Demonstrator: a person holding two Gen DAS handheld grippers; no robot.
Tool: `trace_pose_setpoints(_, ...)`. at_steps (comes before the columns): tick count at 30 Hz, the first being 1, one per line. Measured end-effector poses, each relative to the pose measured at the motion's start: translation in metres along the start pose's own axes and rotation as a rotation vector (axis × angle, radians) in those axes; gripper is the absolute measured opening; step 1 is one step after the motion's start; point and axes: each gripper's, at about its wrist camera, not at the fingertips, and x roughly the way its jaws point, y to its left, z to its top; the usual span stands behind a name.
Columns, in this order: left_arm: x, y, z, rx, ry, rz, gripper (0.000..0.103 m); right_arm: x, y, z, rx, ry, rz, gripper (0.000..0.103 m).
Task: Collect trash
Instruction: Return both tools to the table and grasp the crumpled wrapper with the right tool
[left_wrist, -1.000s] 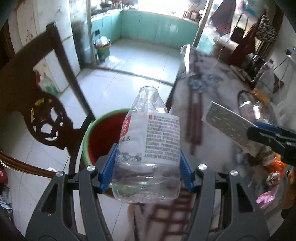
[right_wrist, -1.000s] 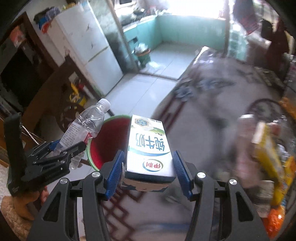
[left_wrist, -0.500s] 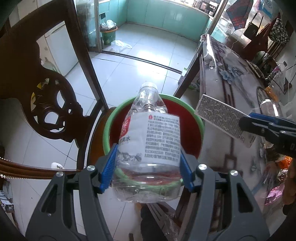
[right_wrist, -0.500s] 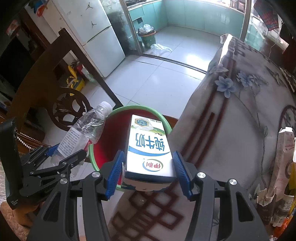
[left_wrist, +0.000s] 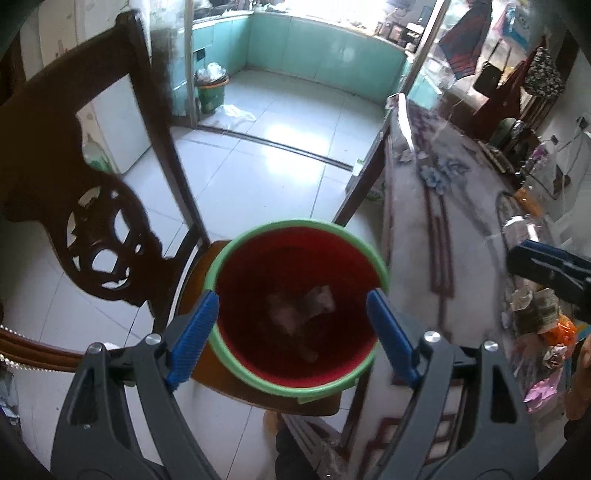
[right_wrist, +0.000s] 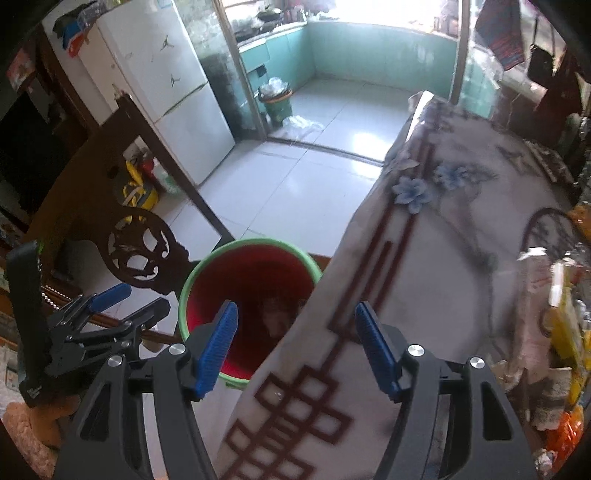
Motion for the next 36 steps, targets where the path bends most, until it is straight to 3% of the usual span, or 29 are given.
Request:
trace_pose_setpoints(5,-0.010,-0.035,0.005,0.051,-0.036,-0.053,0.088,-0.034,-0.023,-0.013,0.031,-0.054,-0.040,0.066)
trace_pose_setpoints(9,-0.019,-0.071,0.007,0.082,-0.066,-0.152,0.096,-0.056,-0.050,-0.029,0.072,-0.073,-0.076,0.067)
trace_pose_setpoints(13,-0.024,-0.112,0.005,0.136,-0.085,-0.174,0.098,-0.073,-0.092,-0.052,0.142,-0.075,-0.112,0.067)
trace_pose_setpoints(17,-0.023,-0.151,-0.001,0.137,-0.069,-0.209,0.098,-0.090,-0.138,-0.069,0.185,-0.086,-0.154,0.072)
trace_pose_setpoints(20,-0.018,-0.174,-0.008,0.083,-0.008,-0.251,0.098,-0.102,-0.175,-0.079,0.210,-0.088,-0.166,0.073)
trace_pose_setpoints(22,-0.017,-0.196,-0.016,0.056,0.003,-0.240,0.098,-0.107,-0.200,-0.083,0.218,-0.085,-0.175,0.073)
trace_pose_setpoints(30,-0.031,-0.259,-0.034,0.102,-0.103,-0.160,0.098,-0.111,-0.307,-0.070,0.223,-0.072,-0.183,0.073)
trace_pose_setpoints(36,-0.022,-0.290,-0.034,0.114,-0.028,-0.138,0.098,-0.077,-0.356,-0.030,0.177,-0.040,-0.153,0.073)
